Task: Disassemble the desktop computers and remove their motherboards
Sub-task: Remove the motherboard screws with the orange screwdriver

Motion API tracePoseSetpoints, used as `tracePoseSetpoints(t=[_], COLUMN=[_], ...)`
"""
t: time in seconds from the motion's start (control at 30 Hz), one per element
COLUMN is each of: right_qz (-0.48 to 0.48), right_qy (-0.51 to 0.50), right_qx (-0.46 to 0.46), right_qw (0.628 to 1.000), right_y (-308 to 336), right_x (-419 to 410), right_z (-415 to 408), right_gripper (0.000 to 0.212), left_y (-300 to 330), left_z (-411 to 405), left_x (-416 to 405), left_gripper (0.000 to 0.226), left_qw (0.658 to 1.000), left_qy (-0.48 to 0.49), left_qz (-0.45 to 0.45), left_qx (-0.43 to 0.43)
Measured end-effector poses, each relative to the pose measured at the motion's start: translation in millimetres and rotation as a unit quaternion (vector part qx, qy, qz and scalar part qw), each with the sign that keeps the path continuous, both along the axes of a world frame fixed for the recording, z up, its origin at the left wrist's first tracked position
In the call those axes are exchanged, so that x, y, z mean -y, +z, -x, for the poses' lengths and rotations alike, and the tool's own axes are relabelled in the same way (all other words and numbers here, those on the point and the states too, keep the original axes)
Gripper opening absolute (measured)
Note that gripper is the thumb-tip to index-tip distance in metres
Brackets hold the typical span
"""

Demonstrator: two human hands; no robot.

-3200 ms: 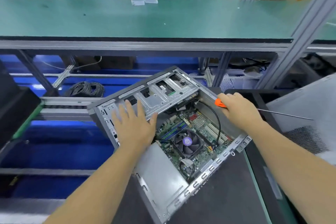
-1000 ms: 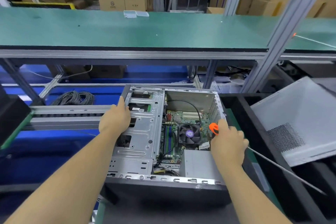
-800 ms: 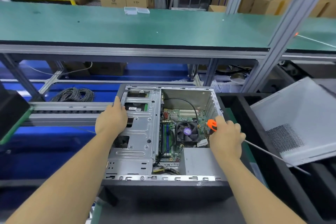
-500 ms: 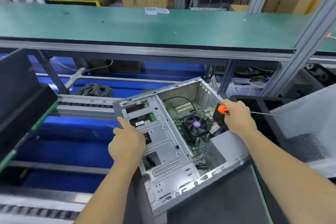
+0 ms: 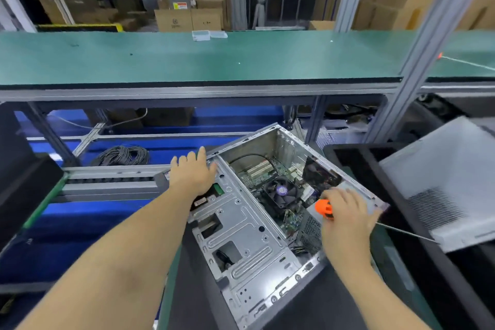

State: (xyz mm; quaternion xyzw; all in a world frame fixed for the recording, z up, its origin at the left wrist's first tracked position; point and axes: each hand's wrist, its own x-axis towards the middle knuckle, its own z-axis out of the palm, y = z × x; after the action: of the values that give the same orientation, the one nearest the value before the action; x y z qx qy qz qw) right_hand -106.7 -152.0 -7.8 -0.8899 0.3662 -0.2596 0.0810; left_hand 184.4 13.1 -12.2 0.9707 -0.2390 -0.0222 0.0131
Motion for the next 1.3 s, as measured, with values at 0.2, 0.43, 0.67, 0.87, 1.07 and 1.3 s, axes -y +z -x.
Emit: tracePoseSetpoints(t=[0.2, 0.43, 0.67, 0.87, 1.07, 1.3], right_qz=[-0.064, -0.043, -0.045, -0.022, -0.108, -0.053], right_qy=[-0.058, 0.035, 0.184, 0.14, -0.059, -0.057], right_qx=[0.048, 0.028, -0.021, -0.061, -0.029, 0.005], right_qw=[0.995, 0.998, 0.982, 0.988, 0.992, 0.997], right_y=[-5.6, -8.5, -0.6, 5.3, -2.6, 3.6], right_x=[-8.3, 32.6, 101.2, 97.1, 64.6, 73.0], right_z=[-5.4, -4.5, -25.5, -22.6, 4.7, -7.8], right_gripper=[0.037, 0.043, 0.045, 0.045, 0.033, 0.011], left_y=[-7.9, -1.8, 6.0, 25.6, 6.2, -2.0], left_z=[3.4, 38.3, 95.1, 78.3, 40.3, 38.3], left_x=[9.3, -8.7, -33.6, -24.3, -16.7, -17.3], left_gripper=[0.054, 0.05, 0.043, 0.043, 0.036, 0.029], left_qw=[0.998, 0.994, 0.988, 0.994, 0.974, 0.95], left_qy=[0.007, 0.072, 0.152, 0.085, 0.032, 0.021], left_qz=[0.038, 0.067, 0.017, 0.045, 0.153, 0.238], left_qx=[0.043, 0.046, 0.027, 0.051, -0.162, -0.201])
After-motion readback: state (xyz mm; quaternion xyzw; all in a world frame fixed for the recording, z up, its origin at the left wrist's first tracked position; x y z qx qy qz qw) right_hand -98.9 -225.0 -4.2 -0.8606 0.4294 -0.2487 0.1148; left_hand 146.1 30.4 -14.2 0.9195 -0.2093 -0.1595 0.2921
